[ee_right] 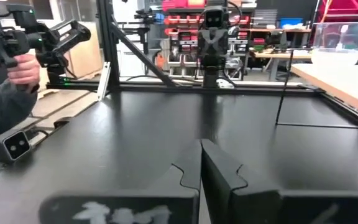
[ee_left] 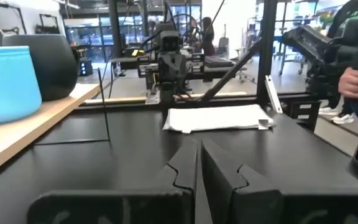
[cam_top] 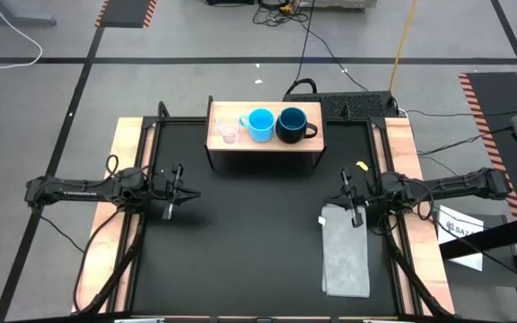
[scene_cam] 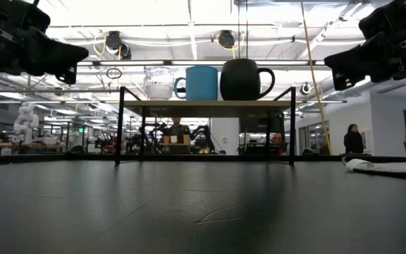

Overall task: Stack small to large cups/mugs on shelf
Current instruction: Return to Home Position

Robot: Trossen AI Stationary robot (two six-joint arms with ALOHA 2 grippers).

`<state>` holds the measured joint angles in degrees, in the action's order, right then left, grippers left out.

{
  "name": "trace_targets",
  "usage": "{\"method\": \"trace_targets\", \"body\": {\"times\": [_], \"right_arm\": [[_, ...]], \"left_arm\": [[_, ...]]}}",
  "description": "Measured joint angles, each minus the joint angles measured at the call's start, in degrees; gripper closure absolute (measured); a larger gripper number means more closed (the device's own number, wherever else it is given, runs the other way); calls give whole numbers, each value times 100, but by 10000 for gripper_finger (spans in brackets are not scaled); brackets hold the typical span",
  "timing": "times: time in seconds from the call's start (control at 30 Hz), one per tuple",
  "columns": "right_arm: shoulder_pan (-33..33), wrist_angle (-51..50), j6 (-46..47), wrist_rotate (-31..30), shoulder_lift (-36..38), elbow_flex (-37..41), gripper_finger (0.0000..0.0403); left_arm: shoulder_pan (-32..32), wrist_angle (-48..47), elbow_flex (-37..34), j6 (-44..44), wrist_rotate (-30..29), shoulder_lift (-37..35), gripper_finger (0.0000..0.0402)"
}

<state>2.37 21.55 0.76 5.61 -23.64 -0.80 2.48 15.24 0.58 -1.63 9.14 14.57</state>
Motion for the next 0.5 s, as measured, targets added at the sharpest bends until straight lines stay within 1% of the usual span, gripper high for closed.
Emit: {"method": "trace_targets", "body": {"times": [0.13,0.27,0.33,0.5], "right_arm": [[0,-29,-4,49,0,0,403],[-2,-94,8,346,0,0,403],[0,-59,26,370,0,0,403],[0,52,106,365,2,0,403]], "left_arm": [[0,-9,0,-10,16,0,376],[0,101,0,-185,419,0,376],[0,146,0,-238,591,0,376],[0,163,0,-214,675,-2,376]]}}
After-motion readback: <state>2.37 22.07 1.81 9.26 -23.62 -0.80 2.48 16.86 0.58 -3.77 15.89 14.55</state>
